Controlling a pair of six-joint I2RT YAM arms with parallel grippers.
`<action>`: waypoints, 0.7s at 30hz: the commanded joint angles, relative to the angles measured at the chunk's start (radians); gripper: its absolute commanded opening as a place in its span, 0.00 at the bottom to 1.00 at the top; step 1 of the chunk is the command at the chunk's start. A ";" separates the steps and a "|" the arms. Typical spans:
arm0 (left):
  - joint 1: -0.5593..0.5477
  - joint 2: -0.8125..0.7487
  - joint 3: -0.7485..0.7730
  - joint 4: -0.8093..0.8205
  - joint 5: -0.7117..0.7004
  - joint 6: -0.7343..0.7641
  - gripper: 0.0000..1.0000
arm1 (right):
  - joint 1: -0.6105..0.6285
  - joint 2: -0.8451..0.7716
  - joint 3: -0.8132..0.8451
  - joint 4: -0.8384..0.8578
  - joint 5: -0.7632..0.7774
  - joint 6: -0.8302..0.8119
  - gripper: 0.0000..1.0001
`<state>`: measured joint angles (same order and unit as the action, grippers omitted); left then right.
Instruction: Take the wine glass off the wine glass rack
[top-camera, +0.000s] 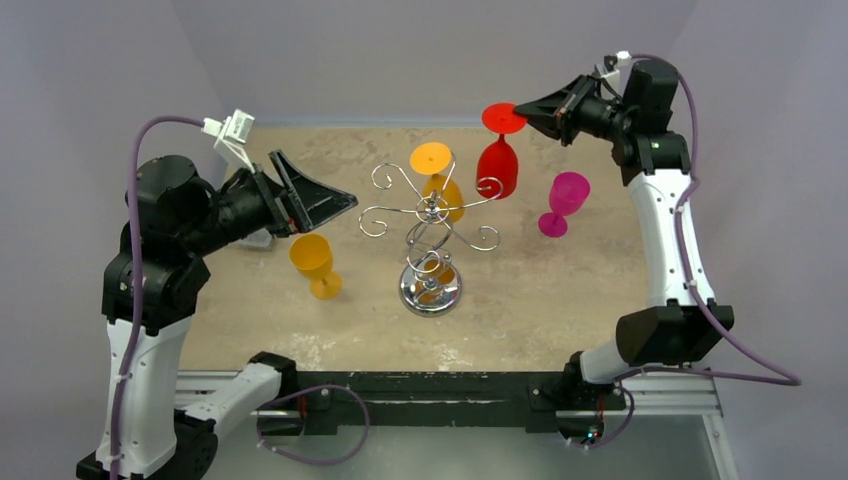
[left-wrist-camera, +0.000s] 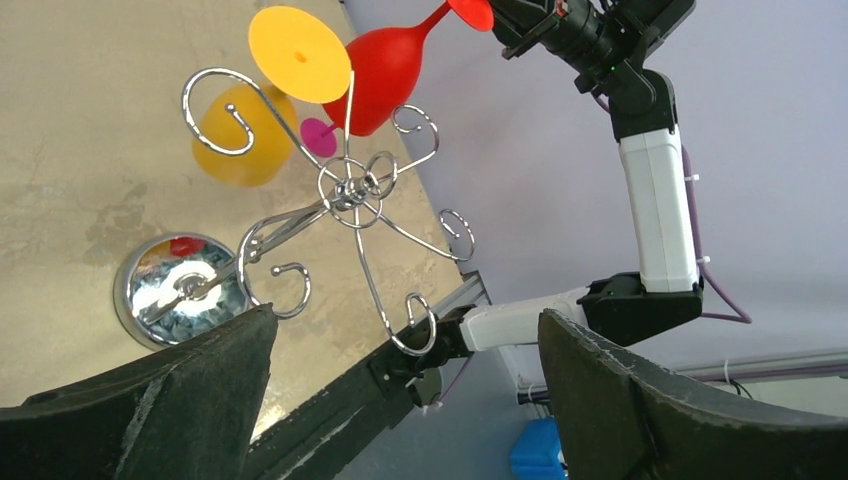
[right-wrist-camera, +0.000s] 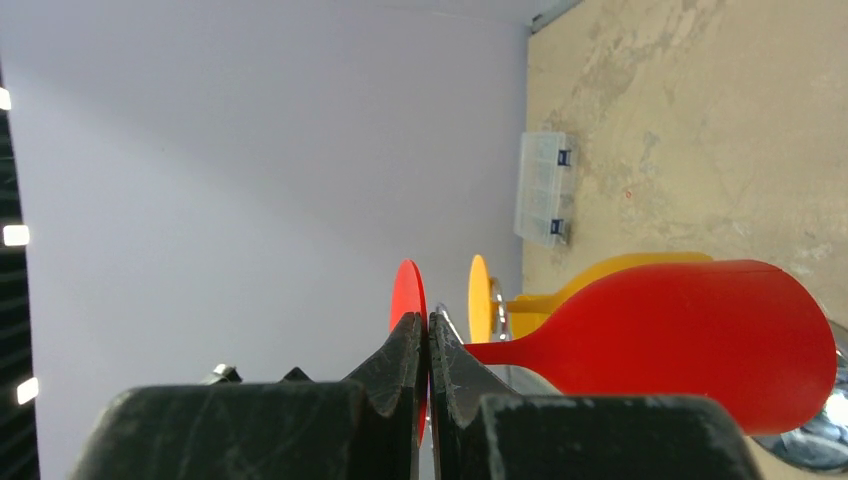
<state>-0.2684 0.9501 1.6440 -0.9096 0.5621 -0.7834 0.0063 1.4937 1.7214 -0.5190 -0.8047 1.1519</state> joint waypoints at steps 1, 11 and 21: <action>0.006 0.012 0.034 0.110 0.063 0.004 1.00 | -0.003 -0.036 0.088 0.119 -0.046 0.082 0.00; 0.006 0.056 0.074 0.246 0.099 -0.044 1.00 | -0.003 -0.077 0.093 0.486 -0.065 0.363 0.00; 0.006 0.084 0.056 0.472 0.157 -0.144 1.00 | -0.004 -0.069 0.121 0.801 -0.010 0.644 0.00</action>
<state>-0.2684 1.0275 1.6833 -0.6022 0.6735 -0.8696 0.0036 1.4498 1.8046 0.0559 -0.8356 1.6379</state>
